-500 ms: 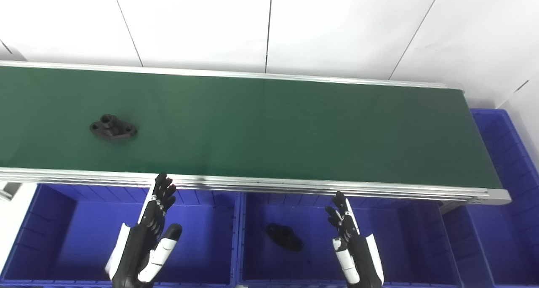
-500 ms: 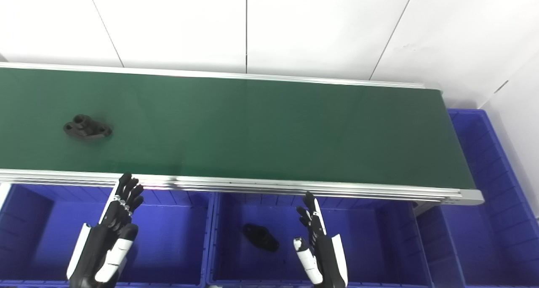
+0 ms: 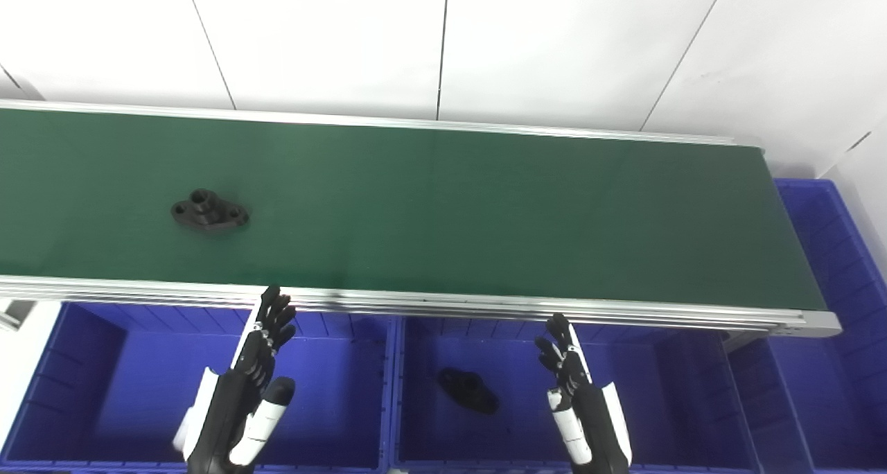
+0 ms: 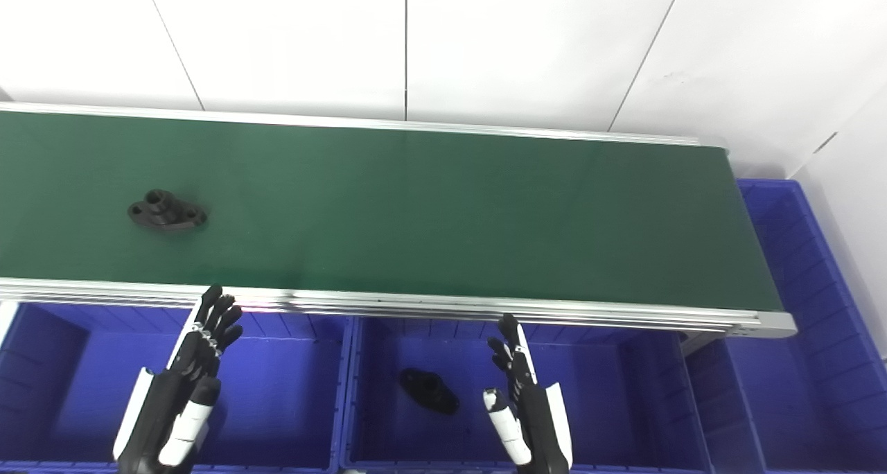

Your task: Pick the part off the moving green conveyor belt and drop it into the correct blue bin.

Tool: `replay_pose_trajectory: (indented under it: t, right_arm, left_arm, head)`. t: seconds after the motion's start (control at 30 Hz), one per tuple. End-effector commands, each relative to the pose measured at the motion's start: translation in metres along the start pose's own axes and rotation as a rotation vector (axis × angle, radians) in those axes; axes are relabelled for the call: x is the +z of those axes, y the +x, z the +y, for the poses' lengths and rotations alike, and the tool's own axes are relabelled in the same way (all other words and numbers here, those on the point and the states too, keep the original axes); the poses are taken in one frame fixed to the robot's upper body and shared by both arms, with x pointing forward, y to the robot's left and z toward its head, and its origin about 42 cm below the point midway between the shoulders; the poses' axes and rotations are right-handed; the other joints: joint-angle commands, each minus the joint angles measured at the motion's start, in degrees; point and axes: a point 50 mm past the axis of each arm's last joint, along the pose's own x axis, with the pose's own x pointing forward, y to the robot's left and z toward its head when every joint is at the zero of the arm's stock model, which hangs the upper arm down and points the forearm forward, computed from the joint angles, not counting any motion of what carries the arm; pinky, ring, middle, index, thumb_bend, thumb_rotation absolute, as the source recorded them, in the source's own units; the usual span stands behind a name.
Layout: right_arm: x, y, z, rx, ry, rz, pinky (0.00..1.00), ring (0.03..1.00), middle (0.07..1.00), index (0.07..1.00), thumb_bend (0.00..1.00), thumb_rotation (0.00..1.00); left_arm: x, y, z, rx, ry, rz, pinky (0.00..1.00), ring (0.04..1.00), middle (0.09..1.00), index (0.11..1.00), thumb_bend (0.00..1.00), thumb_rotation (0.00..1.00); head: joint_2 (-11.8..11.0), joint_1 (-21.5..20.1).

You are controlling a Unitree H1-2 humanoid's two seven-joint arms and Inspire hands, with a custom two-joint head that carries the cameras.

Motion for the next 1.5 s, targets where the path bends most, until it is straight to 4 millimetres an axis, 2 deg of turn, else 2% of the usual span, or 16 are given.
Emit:
replay_pose_trajectory:
  t: [0.0, 0.4, 0.57, 0.63, 0.67, 0.7, 0.73, 0.87, 1.07, 1.23, 1.3, 1.47]
  right_arm:
    - [0.010, 0.001, -0.001, -0.008, 0.018, -0.079, 0.91, 0.923, 0.975, 1.000, 0.76, 0.94]
    - [0.008, 0.001, -0.001, -0.005, 0.015, -0.075, 0.92, 0.926, 0.976, 1.000, 0.76, 0.95]
    - [0.005, 0.000, -0.004, -0.009, 0.013, -0.061, 0.91, 0.923, 0.973, 1.000, 0.77, 0.95]
    - [0.002, 0.000, -0.007, -0.008, 0.012, -0.053, 0.92, 0.926, 0.974, 1.000, 0.77, 0.95]
    - [0.000, 0.000, -0.009, -0.007, 0.012, -0.047, 0.92, 0.926, 0.975, 1.000, 0.77, 0.95]
    - [-0.002, 0.000, -0.011, -0.004, 0.012, -0.042, 0.92, 0.927, 0.974, 1.000, 0.78, 0.95]
    - [-0.005, 0.001, -0.013, -0.002, 0.006, -0.034, 0.92, 0.930, 0.976, 1.000, 0.77, 0.95]
    - [-0.013, 0.002, -0.023, 0.005, -0.011, -0.010, 0.94, 0.942, 0.982, 1.000, 0.78, 0.97]
    - [-0.021, 0.005, -0.037, 0.006, -0.042, 0.013, 0.94, 0.956, 0.992, 1.000, 0.80, 0.98]
    - [-0.020, 0.006, -0.044, 0.006, -0.042, 0.008, 0.96, 0.977, 1.000, 1.000, 0.81, 0.94]
    - [-0.019, 0.006, -0.045, 0.007, -0.040, 0.004, 0.97, 0.980, 1.000, 1.000, 0.81, 0.94]
    - [-0.010, 0.006, -0.045, 0.002, -0.060, -0.028, 1.00, 0.990, 1.000, 1.000, 0.79, 0.90]
  left_arm:
    - [0.007, 0.002, -0.001, -0.002, 0.007, -0.052, 0.91, 0.946, 0.972, 0.987, 0.83, 0.86]
    - [0.006, 0.002, -0.001, -0.009, 0.006, -0.049, 0.92, 0.951, 0.978, 0.986, 0.83, 0.86]
    - [0.002, 0.001, -0.006, -0.010, 0.001, -0.055, 0.91, 0.951, 0.981, 0.987, 0.80, 0.86]
    - [0.000, 0.001, -0.009, -0.010, 0.010, -0.052, 0.90, 0.943, 0.975, 0.983, 0.80, 0.87]
    - [-0.002, 0.002, -0.012, -0.011, 0.013, -0.049, 0.89, 0.941, 0.973, 0.981, 0.80, 0.88]
    - [-0.003, 0.002, -0.013, -0.010, 0.014, -0.046, 0.89, 0.938, 0.968, 0.976, 0.80, 0.88]
    - [-0.004, 0.003, -0.016, -0.008, 0.011, -0.045, 0.89, 0.937, 0.965, 0.972, 0.81, 0.88]
    - [-0.011, 0.006, -0.027, 0.001, 0.008, -0.055, 0.85, 0.913, 0.937, 0.934, 0.78, 0.86]
    - [-0.016, 0.011, -0.037, -0.005, 0.011, -0.076, 0.79, 0.888, 0.917, 0.892, 0.71, 0.83]
    - [-0.015, 0.014, -0.043, -0.008, 0.005, -0.087, 0.74, 0.869, 0.914, 0.869, 0.65, 0.81]
    - [-0.016, 0.015, -0.044, -0.005, 0.005, -0.086, 0.73, 0.870, 0.916, 0.868, 0.65, 0.80]
    - [-0.019, 0.013, -0.042, -0.005, 0.005, -0.077, 0.73, 0.881, 0.931, 0.873, 0.71, 0.80]
  head:
    - [0.03, 0.02]
    - [-0.38, 0.25]
    - [-2.58, 2.45]
    - [-3.75, 3.86]
    - [-5.03, 5.46]
    - [-5.03, 5.46]
    - [-6.14, 6.89]
    - [-8.07, 9.89]
    - [-8.79, 12.68]
    - [-8.72, 13.15]
    - [-8.93, 13.19]
    - [-9.97, 12.04]
